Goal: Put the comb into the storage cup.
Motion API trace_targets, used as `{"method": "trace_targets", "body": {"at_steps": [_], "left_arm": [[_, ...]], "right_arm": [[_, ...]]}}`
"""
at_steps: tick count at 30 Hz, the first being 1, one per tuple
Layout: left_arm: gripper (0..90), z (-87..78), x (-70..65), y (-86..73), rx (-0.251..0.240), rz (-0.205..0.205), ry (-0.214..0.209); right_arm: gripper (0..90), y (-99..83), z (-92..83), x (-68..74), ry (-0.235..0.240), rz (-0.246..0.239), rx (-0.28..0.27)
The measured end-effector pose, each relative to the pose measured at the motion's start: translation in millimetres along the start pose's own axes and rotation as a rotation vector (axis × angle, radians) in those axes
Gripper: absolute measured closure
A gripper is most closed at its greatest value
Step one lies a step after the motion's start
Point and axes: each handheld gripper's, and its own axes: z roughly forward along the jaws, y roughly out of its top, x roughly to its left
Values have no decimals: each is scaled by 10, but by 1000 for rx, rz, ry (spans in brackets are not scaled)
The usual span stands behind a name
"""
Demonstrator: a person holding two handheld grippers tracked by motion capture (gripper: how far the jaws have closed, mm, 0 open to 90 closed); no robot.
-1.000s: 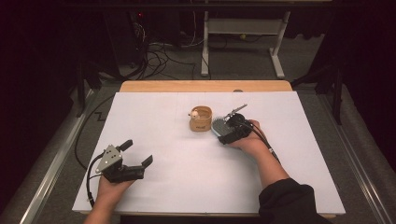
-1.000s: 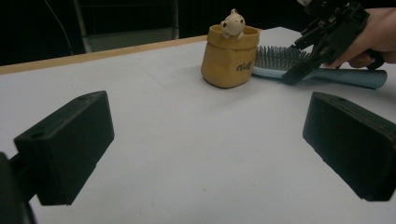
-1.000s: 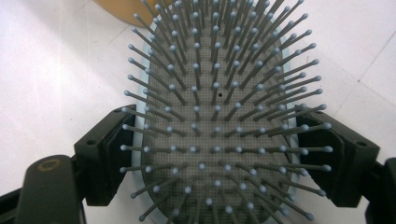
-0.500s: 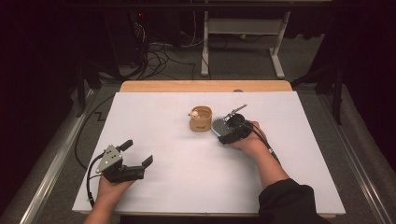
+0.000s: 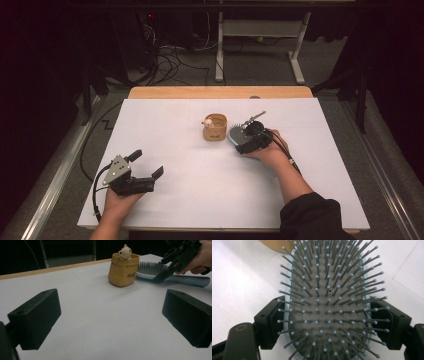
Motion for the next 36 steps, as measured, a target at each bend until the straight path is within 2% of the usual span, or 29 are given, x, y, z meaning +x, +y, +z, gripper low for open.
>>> {"method": "trace_targets", "body": {"at_steps": [11,20,21,36], "left_arm": [[28,3,-6,1,2,0,-1],[28,9,7,0,4,-10,-2],[28,12,0,1,-2,-8,-2],[28,14,-6,-2,7,-5,-6]], "right_arm": [[207,-113,-299,1,-20,-19,-49],[207,-283,-481,-1,-21,-7,-66],[207,-354,-536,6,-13,12,-75],[207,-733,-746,63,-21,8,-81]]}}
